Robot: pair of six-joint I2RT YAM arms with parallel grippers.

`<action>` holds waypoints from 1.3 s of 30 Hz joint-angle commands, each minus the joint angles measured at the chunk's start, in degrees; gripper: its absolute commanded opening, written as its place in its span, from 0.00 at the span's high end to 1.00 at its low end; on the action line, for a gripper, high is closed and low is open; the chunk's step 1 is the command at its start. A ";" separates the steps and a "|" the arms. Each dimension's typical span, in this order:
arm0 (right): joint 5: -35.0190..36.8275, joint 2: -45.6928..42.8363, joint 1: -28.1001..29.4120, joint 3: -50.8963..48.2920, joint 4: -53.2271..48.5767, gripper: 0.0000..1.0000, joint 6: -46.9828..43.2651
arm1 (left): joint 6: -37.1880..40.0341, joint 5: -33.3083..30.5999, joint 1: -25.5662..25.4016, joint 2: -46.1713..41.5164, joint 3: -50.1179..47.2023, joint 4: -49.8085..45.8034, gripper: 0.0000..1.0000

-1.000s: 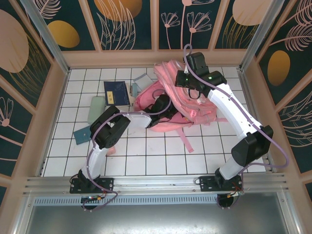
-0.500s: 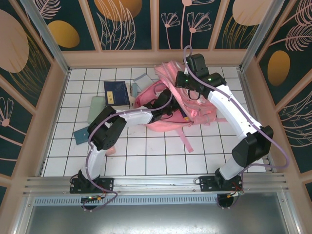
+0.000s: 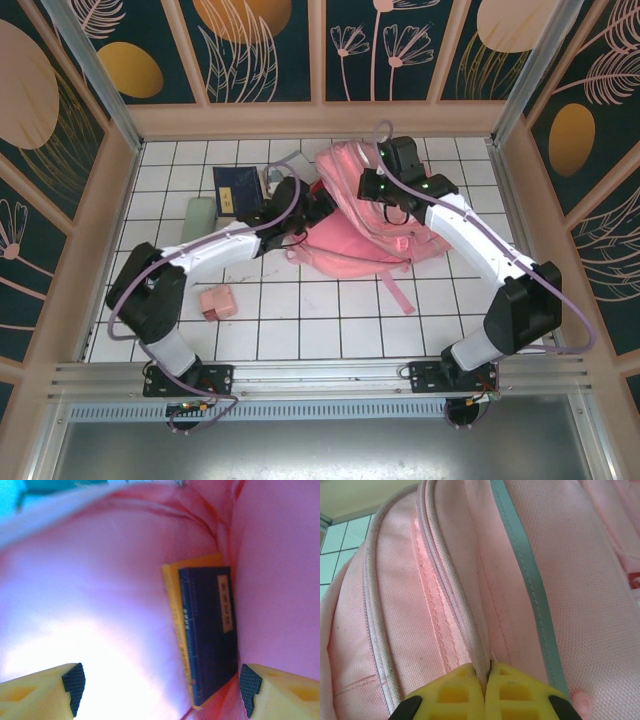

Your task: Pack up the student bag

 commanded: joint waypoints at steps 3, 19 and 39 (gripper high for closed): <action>-0.51 0.07 -0.50 -3.07 4.89 1.00 2.72 | 7.91 -1.14 4.80 -7.20 -0.83 -9.57 0.24; 3.10 3.60 7.16 0.01 4.59 0.41 3.83 | 19.53 5.02 25.33 6.21 3.68 -8.79 0.83; 3.59 9.47 16.79 1.36 8.19 0.34 8.24 | 16.15 11.63 30.63 21.99 3.08 -6.00 1.00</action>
